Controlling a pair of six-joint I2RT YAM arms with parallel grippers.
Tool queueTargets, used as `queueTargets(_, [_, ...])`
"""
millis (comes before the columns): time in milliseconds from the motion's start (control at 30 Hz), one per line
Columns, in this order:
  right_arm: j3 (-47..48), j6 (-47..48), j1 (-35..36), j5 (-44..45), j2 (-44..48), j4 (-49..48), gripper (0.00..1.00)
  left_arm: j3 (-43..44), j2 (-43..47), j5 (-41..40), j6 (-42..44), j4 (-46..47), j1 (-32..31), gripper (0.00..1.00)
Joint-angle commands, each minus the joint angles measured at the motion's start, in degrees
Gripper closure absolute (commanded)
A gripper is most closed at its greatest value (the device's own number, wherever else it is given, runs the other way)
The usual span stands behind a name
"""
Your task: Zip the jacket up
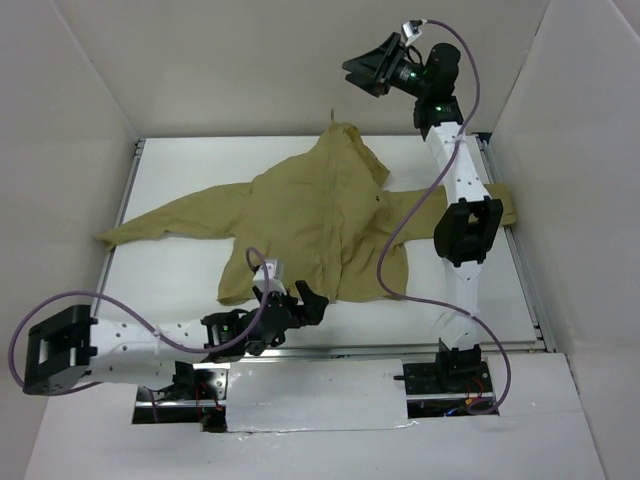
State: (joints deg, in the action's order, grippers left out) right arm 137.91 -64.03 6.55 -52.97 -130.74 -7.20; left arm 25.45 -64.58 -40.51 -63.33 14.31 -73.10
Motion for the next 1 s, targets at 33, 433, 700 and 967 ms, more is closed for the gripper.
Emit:
queueTargets(33, [2.6, 3.3, -2.8, 2.9, 4.7, 1.9, 0.24, 11.0, 6.1, -7.1, -3.4, -28.7, 0.1, 0.01])
queueTargets(433, [-34.9, 28.4, -0.5, 20.0, 49.5, 24.2, 0.0, 29.8, 15.5, 2.7, 8.8, -46.3, 33.2, 0.01])
queueTargets(700, [-62.4, 36.2, -0.2, 36.9, 82.5, 38.9, 0.0, 44.2, 16.6, 3.5, 19.4, -56.9, 51.3, 0.01])
queueTargets(967, [-70.1, 36.5, 3.7, 48.1, 104.5, 50.0, 0.0, 47.0, 25.0, -2.6, 21.5, -65.4, 51.3, 0.01])
